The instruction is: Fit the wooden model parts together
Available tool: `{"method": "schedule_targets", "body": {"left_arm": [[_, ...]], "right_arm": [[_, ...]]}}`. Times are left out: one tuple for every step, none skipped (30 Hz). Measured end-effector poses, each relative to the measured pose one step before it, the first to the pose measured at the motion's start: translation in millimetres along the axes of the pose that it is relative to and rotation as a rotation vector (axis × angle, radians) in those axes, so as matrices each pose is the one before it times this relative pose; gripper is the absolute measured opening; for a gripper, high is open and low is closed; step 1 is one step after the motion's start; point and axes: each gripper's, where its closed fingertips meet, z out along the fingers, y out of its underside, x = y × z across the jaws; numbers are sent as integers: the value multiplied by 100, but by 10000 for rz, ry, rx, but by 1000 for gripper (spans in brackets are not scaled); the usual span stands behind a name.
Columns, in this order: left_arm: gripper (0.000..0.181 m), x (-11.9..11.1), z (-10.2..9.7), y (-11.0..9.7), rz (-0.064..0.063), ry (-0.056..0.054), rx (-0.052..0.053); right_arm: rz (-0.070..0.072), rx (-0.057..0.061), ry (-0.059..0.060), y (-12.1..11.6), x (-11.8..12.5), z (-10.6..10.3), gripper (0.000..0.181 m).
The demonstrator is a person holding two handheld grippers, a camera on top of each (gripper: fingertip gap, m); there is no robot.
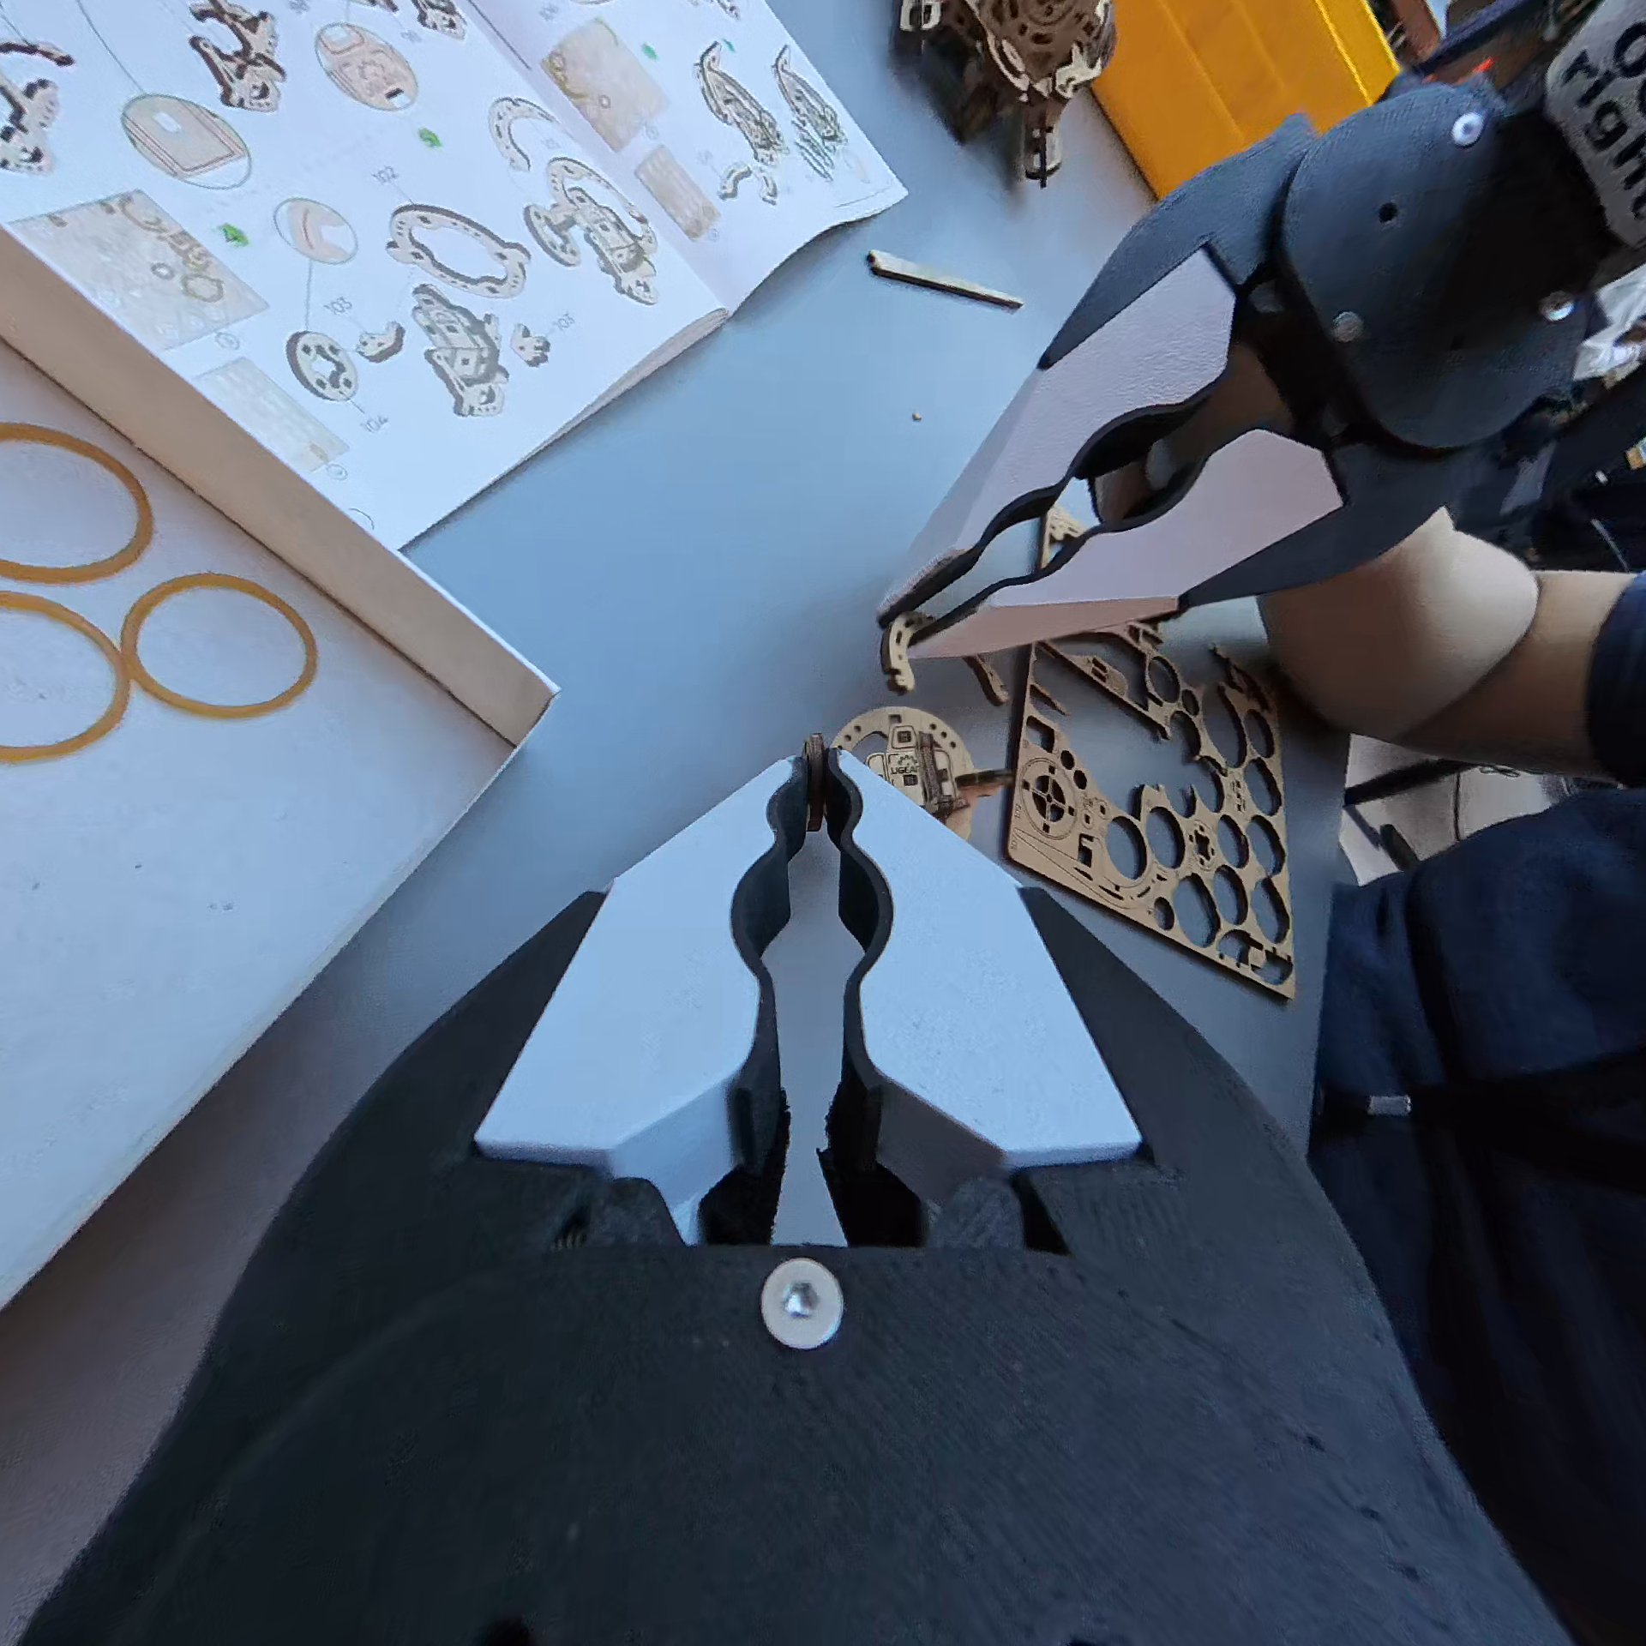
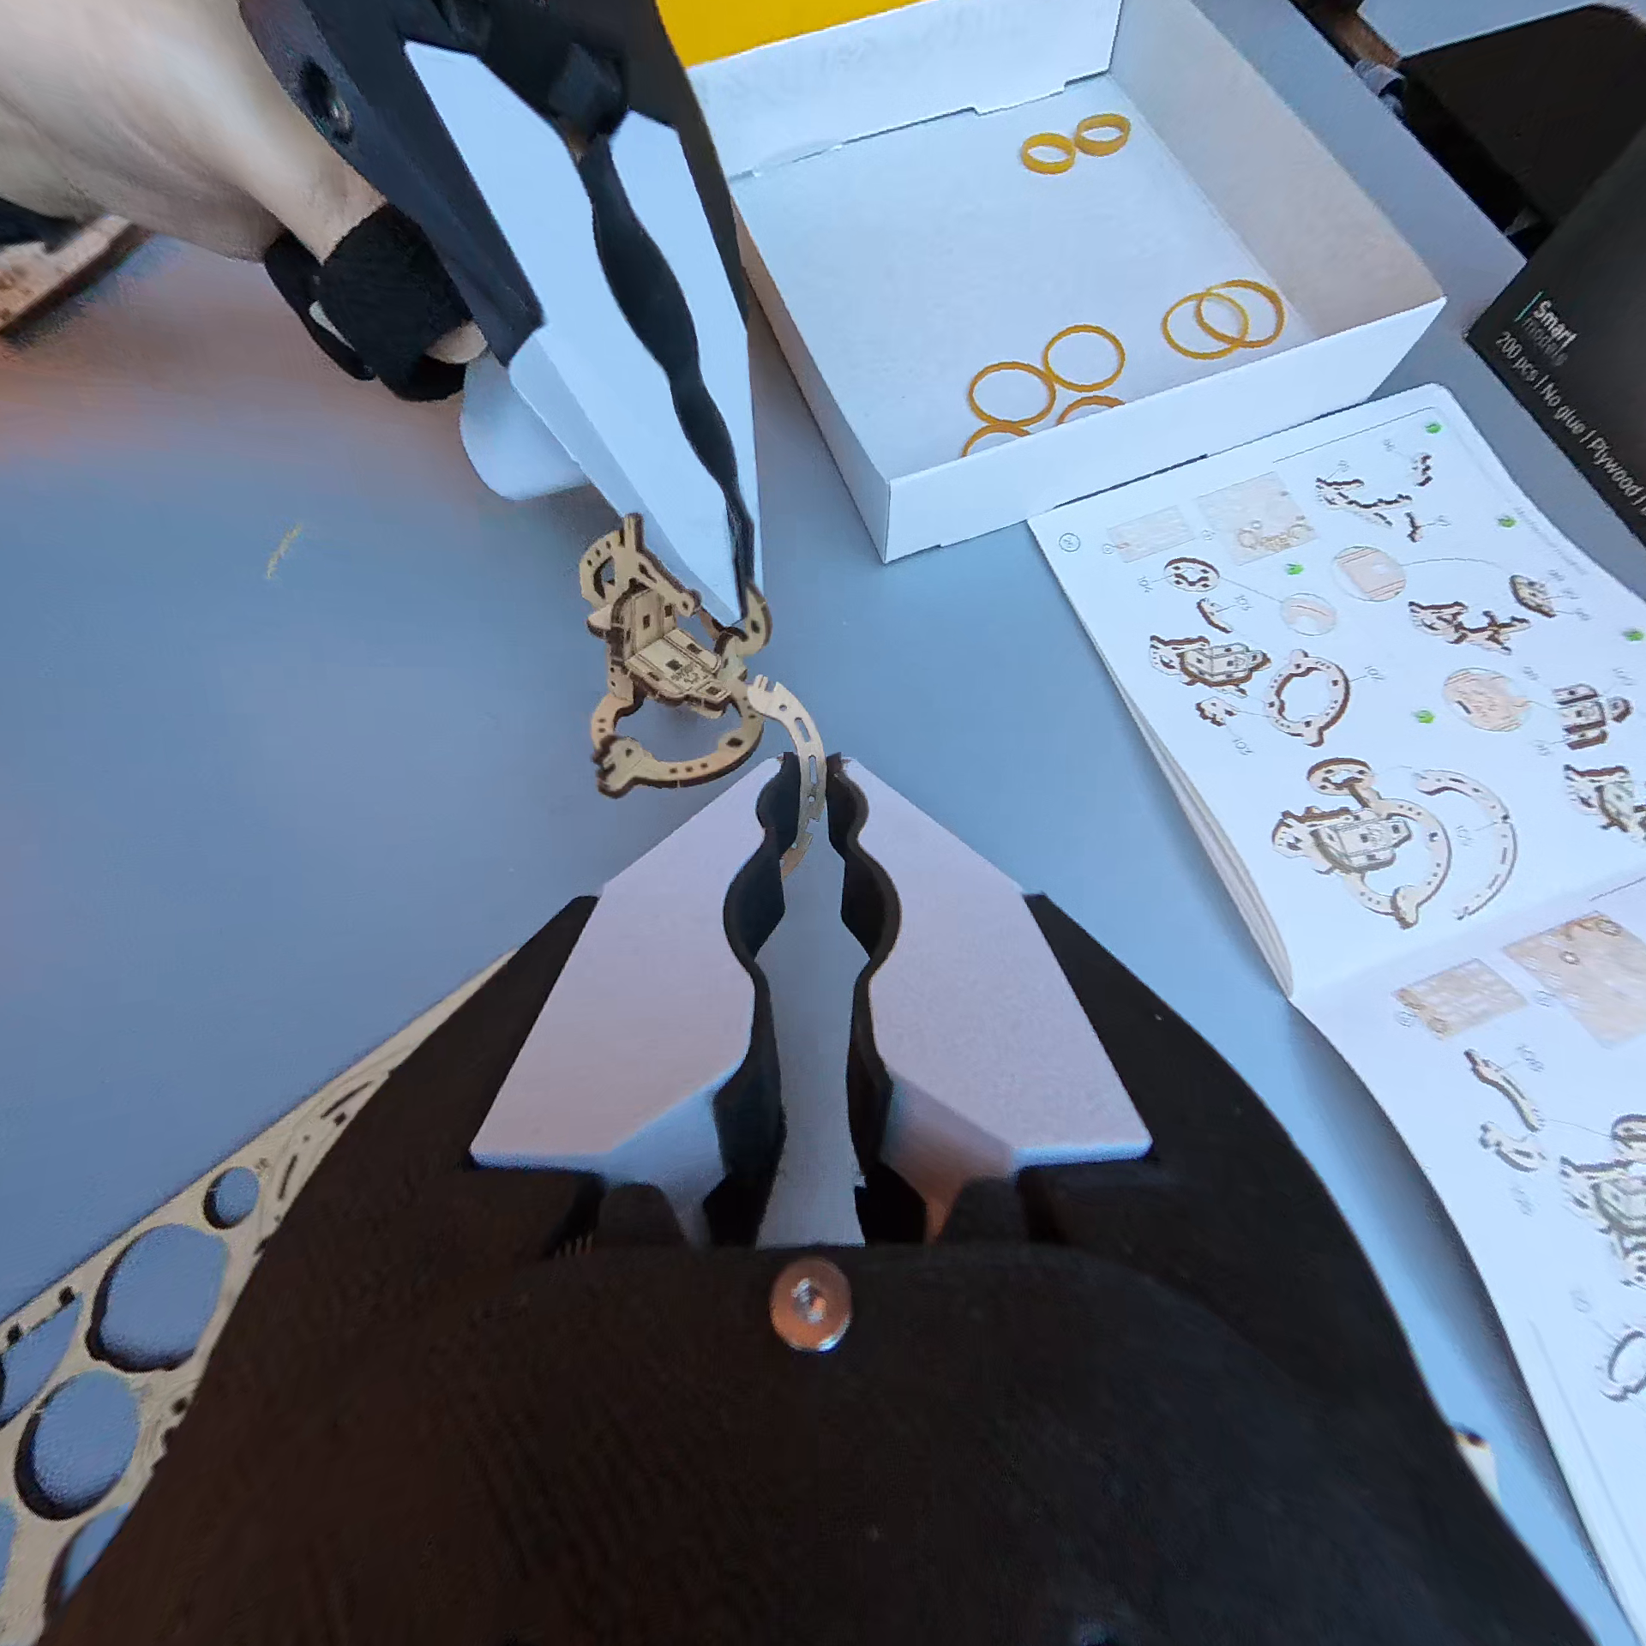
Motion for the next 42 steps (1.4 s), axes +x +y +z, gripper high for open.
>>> {"method": "schedule_targets", "body": {"left_arm": [[1, 39, 340, 132, 6, -13, 5], [2, 86, 327, 93, 14, 0, -13], [1, 148, 278, -24, 77, 13, 41], [1, 120, 228, -133, 72, -14, 98], [1, 103, 214, -152, 34, -25, 91], [1, 160, 184, -122, 34, -2, 72], [1, 142, 160, -140, 36, -12, 78], [1, 25, 145, -94, 38, -89, 66], [1, 37, 145, 61, 76, -92, -30], [1, 32, 130, 92, 127, -108, -32], [1, -25, 123, 171, 157, -150, -77], [1, -128, 138, 250, 168, -228, -125], [1, -150, 154, 225, 194, -254, -90], [1, 19, 164, 183, 197, -151, -47], [1, 153, 147, 106, 132, -47, 12], [1, 108, 138, 37, 6, -23, 27], [0, 118, 80, -5, -93, 35, 30], [0, 143, 72, 30, -137, 100, -19], [0, 86, 35, 11, -169, 87, -3], [0, 15, 17, -60, -170, 66, 67], [0, 53, 22, -29, -167, 100, 65], [0, 3, 49, 28, -192, 89, 64], [0, 45, 62, 5, -204, 129, 86], [0, 96, 56, 22, -172, 142, 74], [0, 97, 40, 21, -103, 123, 67], [0, 87, 7, 12, -17, 70, 62], [0, 68, -19, -37, 59, 14, 87], [0, 55, -22, -72, 108, -23, 89], [0, 57, -16, -75, 124, -44, 71], [0, -20, -34, -127, 161, -105, 84], [0, -73, -53, -130, 169, -150, 76], [0, -70, -65, -111, 131, -134, 43], [0, -26, -41, -47, 105, -81, 10], [0, -56, -22, -27, 63, -76, 17], [0, -41, 15, 51, 37, -39, -14], [0, 47, 52, 114, 30, 21, -52], [0, 80, 66, 89, 21, 35, -31], [0, 56, 75, 50, 23, 10, -17], [0, -2, 63, 16, 20, -25, -8], [0, 30, 64, 11, 21, 5, -8], [0, 10, 42, 7, 0, -1, -3], [0, -17, 30, 3, -9, -4, 7]], "right_arm": [[-143, -80, 55, 134, 123, -22, 5], [-111, -54, 37, 101, 86, -23, 5], [-32, -48, 44, 108, 114, 11, 5], [-13, -71, -86, 150, -89, 44, 5], [-41, -81, -113, 161, -160, 69, 5], [-73, -65, 2, 146, -13, 72, 5], [-58, -96, -5, 175, -24, 65, 5], [-68, -38, -72, 99, -119, 56, 5], [-34, -56, -40, 123, -59, 59, 5], [-1, -84, 28, 166, 58, 50, 5], [-34, -9, -2, 46, -11, 16, 5], [-40, 28, 16, -26, 16, 5, 5], [-31, -38, 56, 75, 99, -7, 5], [-73, -77, 58, 132, 116, 5, 5], [-133, -32, 80, 84, 134, -11, 5], [-134, 2, 52, 58, 74, 2, 5], [-114, -1, -47, 47, -81, 16, 5], [-133, 25, -93, -12, -203, 21, 5], [-139, 12, 29, -7, -41, 8, 5], [-180, -8, 47, 10, -42, 9, 5], [-201, -58, 63, 84, 5, 7, 5], [-192, -79, 59, 105, 38, -12, 5], [-151, -104, 25, 164, 30, -16, 5], [-136, -49, -28, 96, -42, -25, 5], [-91, -12, -61, 47, -44, -42, 5], [-17, -12, -86, 25, -56, -47, 5], [5, -21, -47, -17, -22, -73, 5], [-33, -11, -4, -46, 5, -91, 5], [-84, -62, 37, 8, 17, -101, 5], [-94, -98, 110, 70, 113, -88, 5], [-84, -120, 101, 122, 106, -69, 5], [-86, -112, 50, 124, 32, -49, 5], [-37, -43, 30, 43, 29, -26, 5], [15, 13, -37, -19, -47, 0, 5], [50, 31, -22, -43, -20, 19, 5], [41, 26, -29, -44, -28, 21, 5], [9, 12, 3, -47, 2, 9, 5], [-11, -10, -4, -21, -27, 16, 5], [-24, -19, 1, -15, -30, 24, 5], [-22, -7, -15, -10, -42, 16, 5], [25, -14, -10, 26, -14, 30, 5], [25, -18, -2, 44, 14, 20, 5]]}}
